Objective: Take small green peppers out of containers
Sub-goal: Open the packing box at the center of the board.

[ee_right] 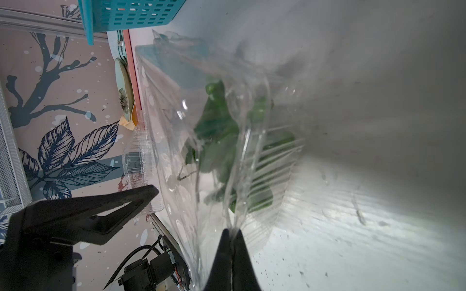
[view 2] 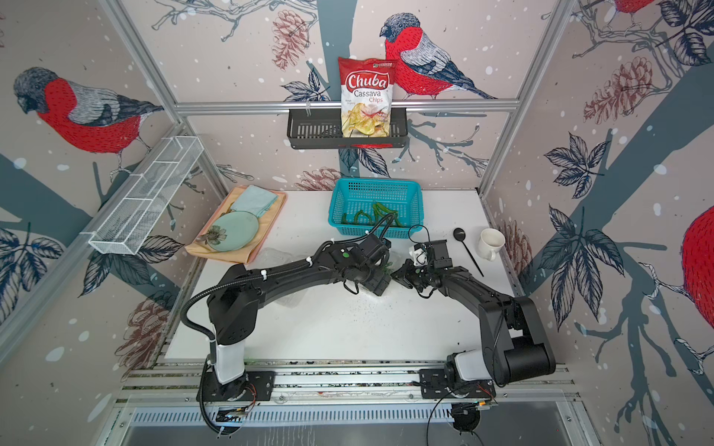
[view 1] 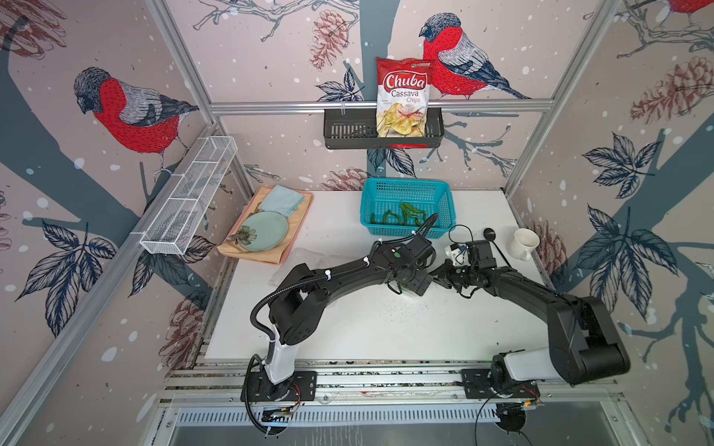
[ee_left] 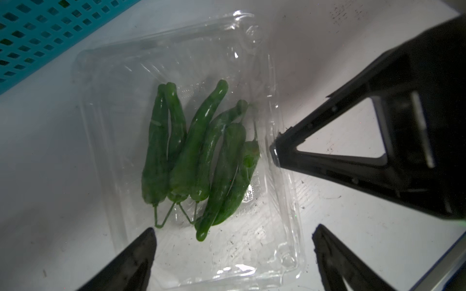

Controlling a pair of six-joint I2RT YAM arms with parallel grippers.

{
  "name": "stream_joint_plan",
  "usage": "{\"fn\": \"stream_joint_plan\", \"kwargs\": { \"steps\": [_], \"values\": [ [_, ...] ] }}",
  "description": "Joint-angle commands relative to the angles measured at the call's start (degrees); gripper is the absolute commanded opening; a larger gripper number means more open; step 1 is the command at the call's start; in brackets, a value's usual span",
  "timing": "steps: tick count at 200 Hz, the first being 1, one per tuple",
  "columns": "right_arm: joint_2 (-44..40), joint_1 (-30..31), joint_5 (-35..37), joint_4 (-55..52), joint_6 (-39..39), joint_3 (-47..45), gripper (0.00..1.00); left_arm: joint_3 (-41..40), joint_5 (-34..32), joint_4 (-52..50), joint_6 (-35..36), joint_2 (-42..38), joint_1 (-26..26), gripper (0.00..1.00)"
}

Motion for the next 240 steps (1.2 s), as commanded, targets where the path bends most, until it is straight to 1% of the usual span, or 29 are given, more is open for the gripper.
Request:
{"fn": "stream_joint_plan", "kwargs": {
  "steps": [1,60,99,164,192,240],
  "values": [
    [0.15,0.15,-0.47,-0.41,0.23,0.47,0.0,0.12,-2.42,0.02,1.86,0.7,-0.2,0.94],
    [0.41,1.05,-0.03,-1.71,-0.46,1.09,0.0,0.4,-16.24,-0.95,1.96,1.21,-0.33,0.92],
    [0.59,2.09,1.08,-3.83,-1.6,1.87,0.0,0.56,-22.08,0.11,0.91,0.35,-0.34,0.89],
    [-0.04,2.29,2.85,-6.31,-3.42,1.96,0.0,-2.14,-33.41,2.43,-0.81,-4.29,-0.33,0.85],
    [-0.08,2.24,4.01,-8.45,-5.56,2.31,0.0,-1.56,-34.81,2.83,-0.99,-5.46,-0.33,0.84],
    [-1.1,1.54,5.14,-12.31,-10.34,2.49,0.0,0.93,-34.68,-0.43,-4.45,-6.96,0.27,0.84]
  ]
}}
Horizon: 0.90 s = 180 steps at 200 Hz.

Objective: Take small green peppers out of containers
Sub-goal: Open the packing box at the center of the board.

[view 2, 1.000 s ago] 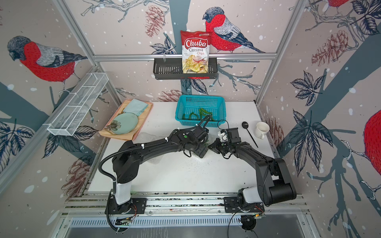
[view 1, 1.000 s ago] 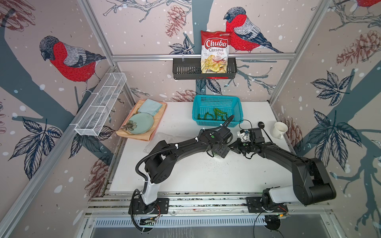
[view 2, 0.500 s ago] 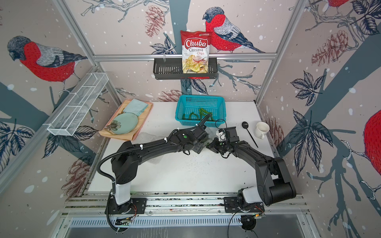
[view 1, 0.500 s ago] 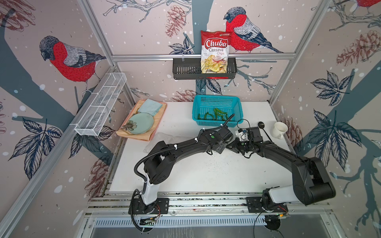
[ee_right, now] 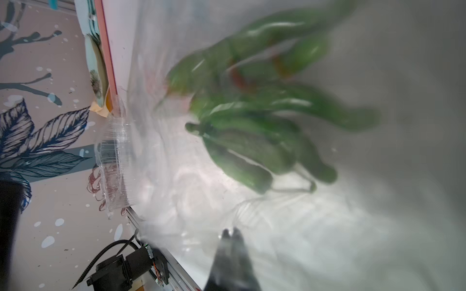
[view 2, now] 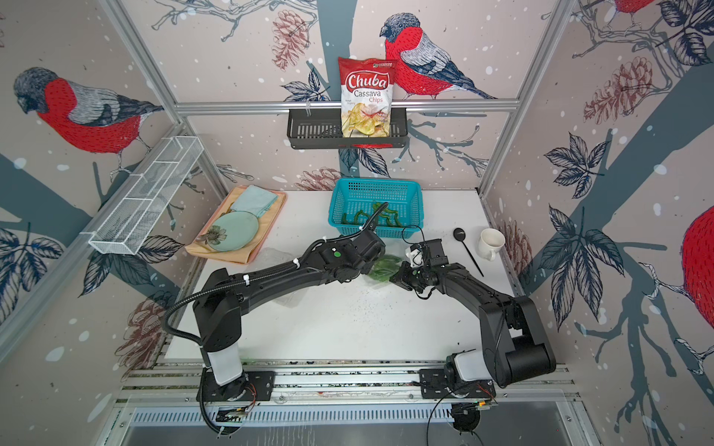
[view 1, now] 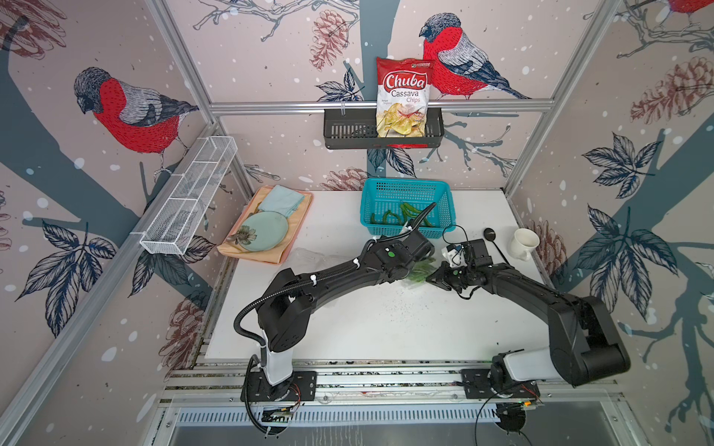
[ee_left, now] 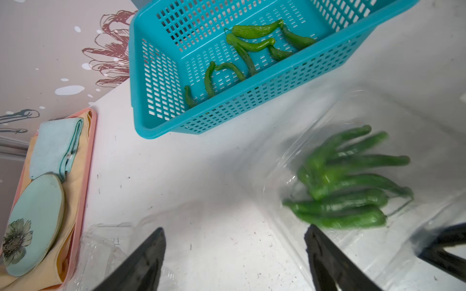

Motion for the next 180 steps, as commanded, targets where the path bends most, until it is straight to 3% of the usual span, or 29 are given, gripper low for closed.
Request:
{"fn": "stream_joint_plan", "kwargs": {
  "steps": [1,39,88,108,146,180],
  "values": [
    [-0.83,-0.3,0.84,-4.1,-4.21,0.24,0.0,1.22,-2.29,-1.75,-2.97,-1.33,0.52,0.84],
    [-3.65,-1.87,0.04,-5.09,-6.14,-1.02,0.0,2.81,3.39,-2.64,-4.55,-2.29,2.6,0.86],
    [-6.0,-3.72,-2.56,-4.91,-6.74,-1.18,0.0,4.7,23.05,-4.15,-0.33,-2.56,3.73,0.99],
    [-6.04,-4.24,-3.37,-6.15,-7.76,-0.39,0.0,5.32,29.42,-4.72,1.73,-1.79,2.2,0.99],
    [-6.31,-4.95,-5.28,-6.36,-8.27,-0.03,0.0,5.73,35.11,-6.77,5.89,-0.29,-0.27,0.99],
    [-6.14,-5.14,-6.78,-5.91,-8.01,0.48,0.0,4.85,35.11,-7.43,10.25,-0.15,-1.91,0.99]
  ]
}}
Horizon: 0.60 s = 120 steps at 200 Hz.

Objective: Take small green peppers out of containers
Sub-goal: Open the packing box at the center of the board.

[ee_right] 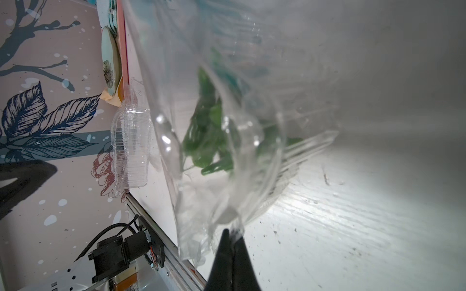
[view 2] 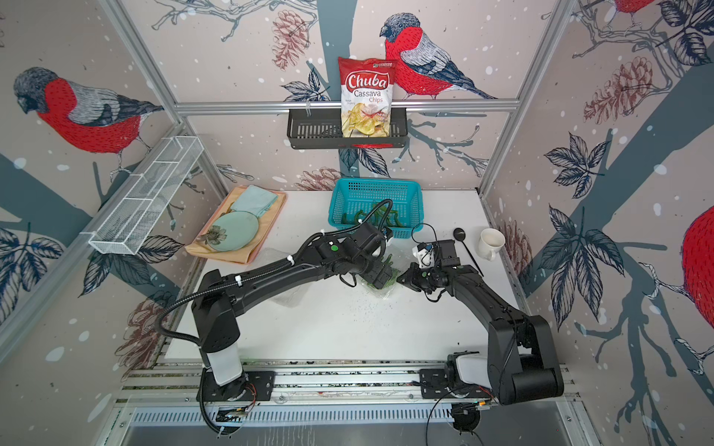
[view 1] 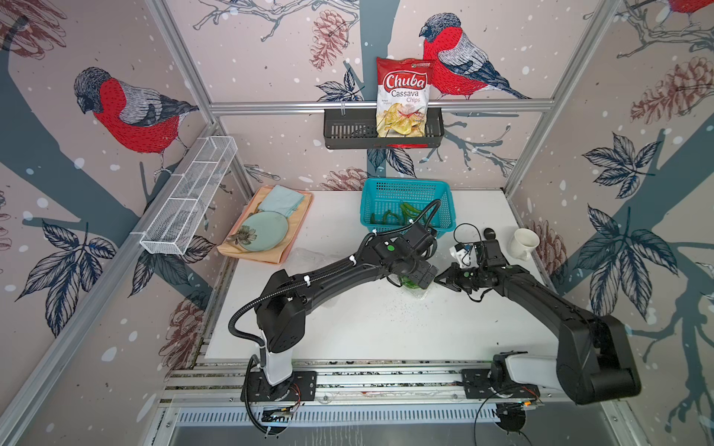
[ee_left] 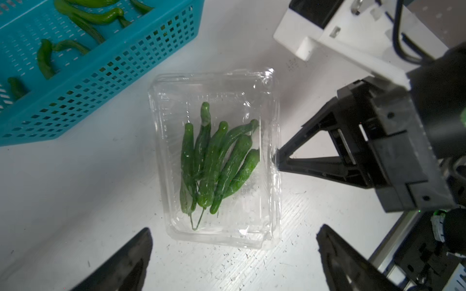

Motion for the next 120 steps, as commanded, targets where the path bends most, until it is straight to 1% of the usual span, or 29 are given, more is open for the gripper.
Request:
{"fn": "stream_joint_plan", "kwargs": {
  "steps": [1,39,55,77,93,120],
  "values": [
    [-0.13,-0.13,-2.22,-0.12,-0.6,0.64,0.0,-0.35,2.14,-1.45,4.71,0.07,-1.18,0.99],
    [0.74,-0.17,-3.16,-0.72,-0.95,1.92,0.0,0.05,-0.44,-1.29,7.51,1.41,-2.18,0.99],
    [0.99,-0.08,-3.39,-0.85,-1.01,2.19,0.0,0.2,-4.32,-1.18,7.97,2.59,-3.29,0.99],
    [0.93,0.02,-3.64,-0.88,-1.04,2.12,0.0,0.04,-9.19,-0.12,5.92,4.18,-3.41,0.91],
    [0.6,0.18,-3.84,-1.27,-1.15,2.11,0.0,0.95,-11.55,0.47,4.75,5.25,-3.46,0.85],
    [-0.23,0.53,-4.07,-1.54,-1.45,1.63,0.0,2.26,-15.54,1.25,2.62,6.83,-3.51,0.79]
  ]
}}
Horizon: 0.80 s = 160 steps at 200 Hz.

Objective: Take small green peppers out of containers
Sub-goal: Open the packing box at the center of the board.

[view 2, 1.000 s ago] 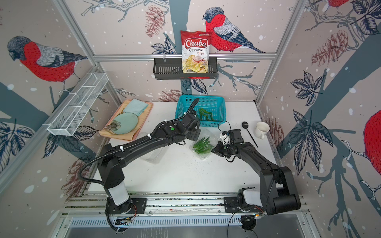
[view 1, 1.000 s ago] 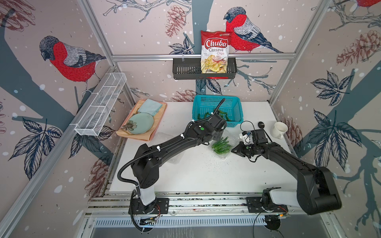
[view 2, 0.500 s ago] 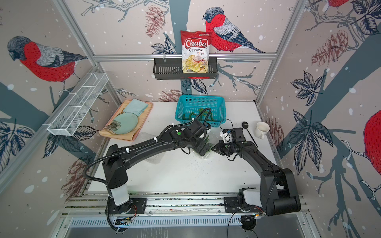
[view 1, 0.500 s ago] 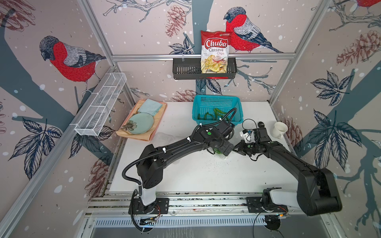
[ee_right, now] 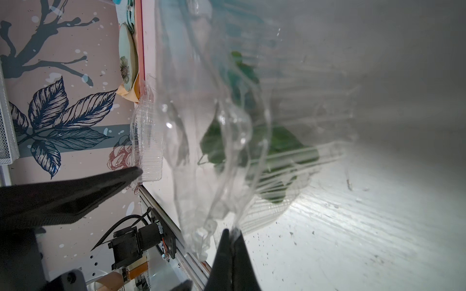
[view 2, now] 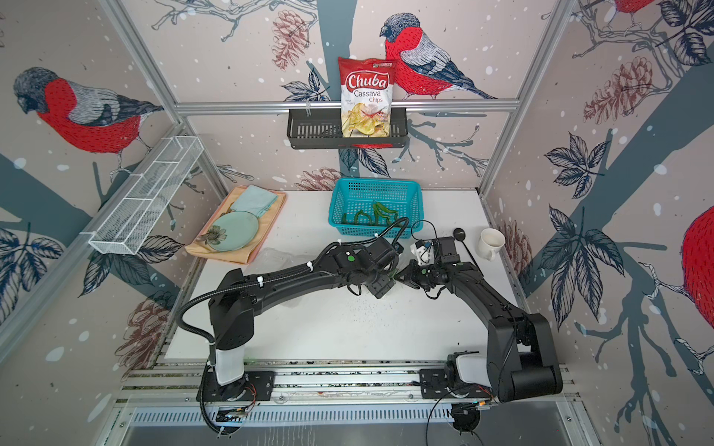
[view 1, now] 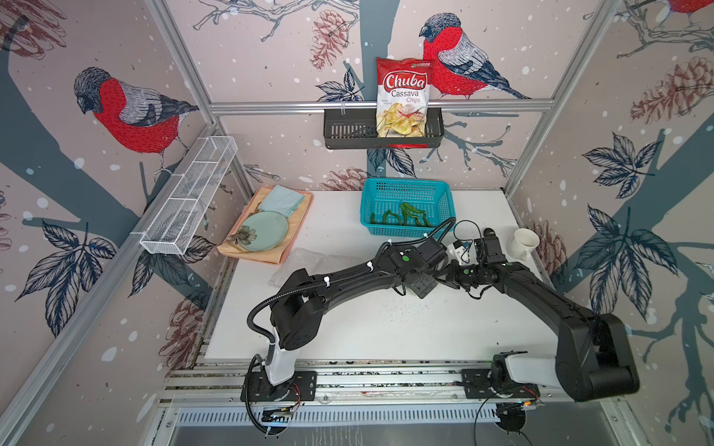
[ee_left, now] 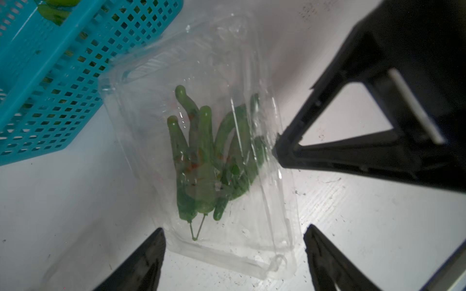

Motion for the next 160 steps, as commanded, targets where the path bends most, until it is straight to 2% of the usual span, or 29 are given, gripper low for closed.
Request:
{"fn": "stream_joint_plan", "kwargs": {
  "steps": [1,44,80,135,160],
  "values": [
    [-0.83,0.33,-1.16,-0.71,-1.35,-0.15,0.0,1.0,-5.98,1.7,-1.86,0.82,-0.03,0.79],
    [-1.76,1.06,-1.21,-1.54,-2.12,-0.83,0.0,0.87,-11.87,3.23,-2.26,1.26,0.06,0.72],
    [-2.97,1.06,-1.2,-2.17,-2.67,-0.96,0.0,-0.28,-16.46,4.22,-2.24,0.69,0.28,0.71],
    [-3.22,0.84,-0.48,-4.27,-4.72,-2.04,0.0,-0.18,-19.79,3.53,-4.31,-1.33,2.52,0.7],
    [-3.22,0.79,-0.39,-4.74,-5.69,-2.91,0.0,-1.94,-19.17,3.81,-9.0,-3.76,5.44,0.7]
  ]
}}
